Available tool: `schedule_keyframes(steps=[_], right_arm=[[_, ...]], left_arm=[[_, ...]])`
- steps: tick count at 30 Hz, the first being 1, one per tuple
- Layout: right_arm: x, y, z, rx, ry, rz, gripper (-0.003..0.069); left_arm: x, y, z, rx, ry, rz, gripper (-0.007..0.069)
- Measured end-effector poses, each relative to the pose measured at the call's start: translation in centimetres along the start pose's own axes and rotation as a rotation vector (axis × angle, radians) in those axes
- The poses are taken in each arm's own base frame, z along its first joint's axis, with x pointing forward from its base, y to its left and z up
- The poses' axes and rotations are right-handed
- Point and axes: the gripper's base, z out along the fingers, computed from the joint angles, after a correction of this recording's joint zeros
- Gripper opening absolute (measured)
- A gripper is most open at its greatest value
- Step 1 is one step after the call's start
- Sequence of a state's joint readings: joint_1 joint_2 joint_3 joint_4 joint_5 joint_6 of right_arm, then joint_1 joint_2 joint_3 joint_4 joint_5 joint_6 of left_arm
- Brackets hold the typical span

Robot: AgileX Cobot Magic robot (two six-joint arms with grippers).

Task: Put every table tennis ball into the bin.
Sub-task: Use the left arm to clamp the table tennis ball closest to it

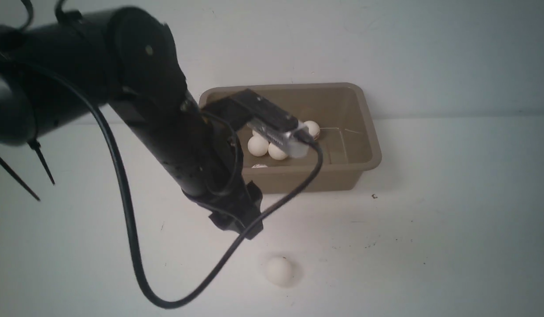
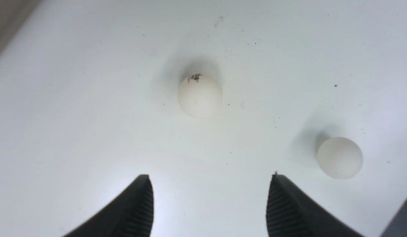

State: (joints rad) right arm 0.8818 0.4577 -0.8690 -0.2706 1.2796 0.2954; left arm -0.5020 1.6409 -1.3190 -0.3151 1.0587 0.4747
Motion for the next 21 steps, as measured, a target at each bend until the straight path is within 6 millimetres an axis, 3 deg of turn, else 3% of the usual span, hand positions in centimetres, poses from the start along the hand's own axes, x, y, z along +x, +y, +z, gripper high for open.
schedule_keyframes(steps=[11,21], right_arm=[[0.0,0.0,0.0,-0.002,0.001,-0.017,-0.0015],[0.0,0.0,0.0,-0.002,0.001,-0.052,-0.0015]], left_arm=[[-0.6,-0.8,2.9,-0.017,-0.043,0.074,0.0495],[-0.9,-1.0,9.2,0.019,0.061,0.101,0.0513]])
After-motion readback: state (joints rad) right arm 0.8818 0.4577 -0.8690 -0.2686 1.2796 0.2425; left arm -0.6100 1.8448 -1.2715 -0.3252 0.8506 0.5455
